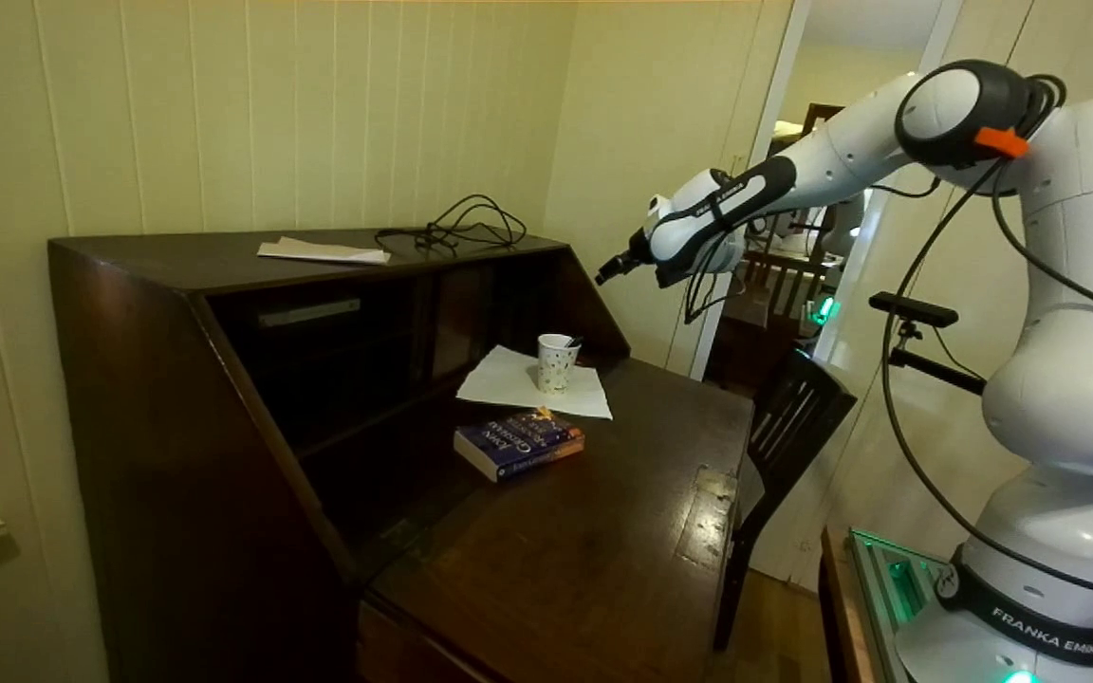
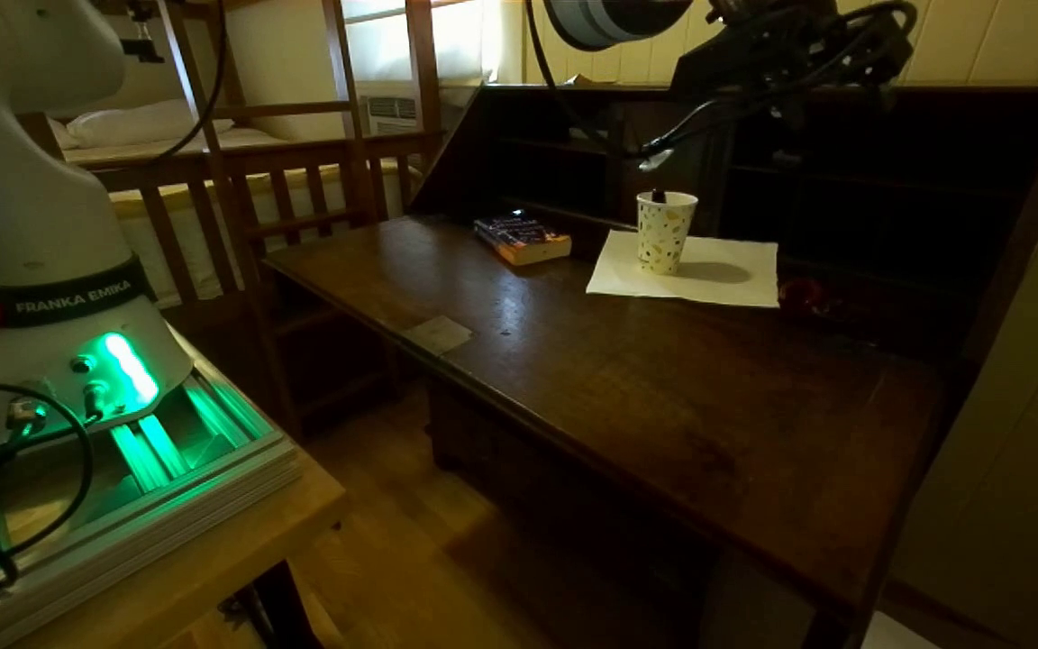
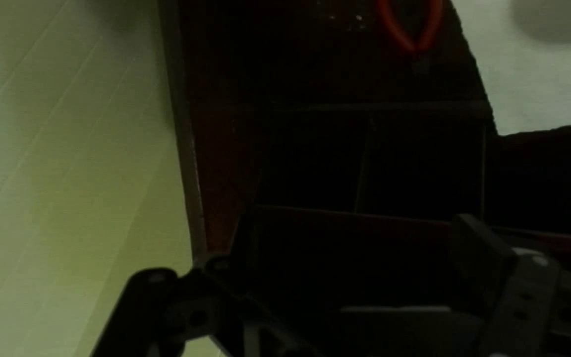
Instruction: Move the remote control to the bottom shelf on the far right.
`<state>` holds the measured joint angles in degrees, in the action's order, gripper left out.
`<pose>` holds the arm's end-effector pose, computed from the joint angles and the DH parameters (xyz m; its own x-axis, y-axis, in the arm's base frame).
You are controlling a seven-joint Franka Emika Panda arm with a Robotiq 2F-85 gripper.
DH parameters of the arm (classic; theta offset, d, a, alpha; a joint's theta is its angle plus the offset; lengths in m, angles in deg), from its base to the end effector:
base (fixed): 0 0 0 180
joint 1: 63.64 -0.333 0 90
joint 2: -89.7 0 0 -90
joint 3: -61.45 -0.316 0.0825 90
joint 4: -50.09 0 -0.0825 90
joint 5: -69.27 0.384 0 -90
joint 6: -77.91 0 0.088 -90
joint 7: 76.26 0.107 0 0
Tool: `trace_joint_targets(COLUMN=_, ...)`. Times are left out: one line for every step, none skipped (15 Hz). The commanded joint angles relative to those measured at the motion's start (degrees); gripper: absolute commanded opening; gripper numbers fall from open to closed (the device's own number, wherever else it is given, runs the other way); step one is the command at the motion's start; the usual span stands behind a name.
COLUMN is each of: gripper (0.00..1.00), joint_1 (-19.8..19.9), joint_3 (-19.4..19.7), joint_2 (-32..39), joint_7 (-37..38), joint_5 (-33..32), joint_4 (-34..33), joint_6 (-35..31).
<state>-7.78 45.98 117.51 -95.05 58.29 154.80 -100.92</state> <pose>0.5236 -0.4583 0.3761 0.7159 -0.0896 0.6924 -0.3596 -0.8974 0.2557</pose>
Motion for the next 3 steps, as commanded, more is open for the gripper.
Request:
trace_joint_targets(gripper=1.00, joint_1=5.6, joint_3=-3.5, joint_2=-11.2, joint_7=0.5, joint_5=1.5, joint_4=14.1, joint_6=-3.2)
trace_joint_targets(gripper=1.00, joint_1=7.4, joint_3=-5.5, joint_2=-12.9, joint_7=1.1, joint_5=2.8, joint_4=16.9, joint_6=-5.0)
trace_joint_targets(gripper=1.00, joint_1=4.2, joint_3=-2.6, joint_2=-6.4, joint_7=0.5, joint_5=0.4, joint_4=8.3, joint_6=-2.7)
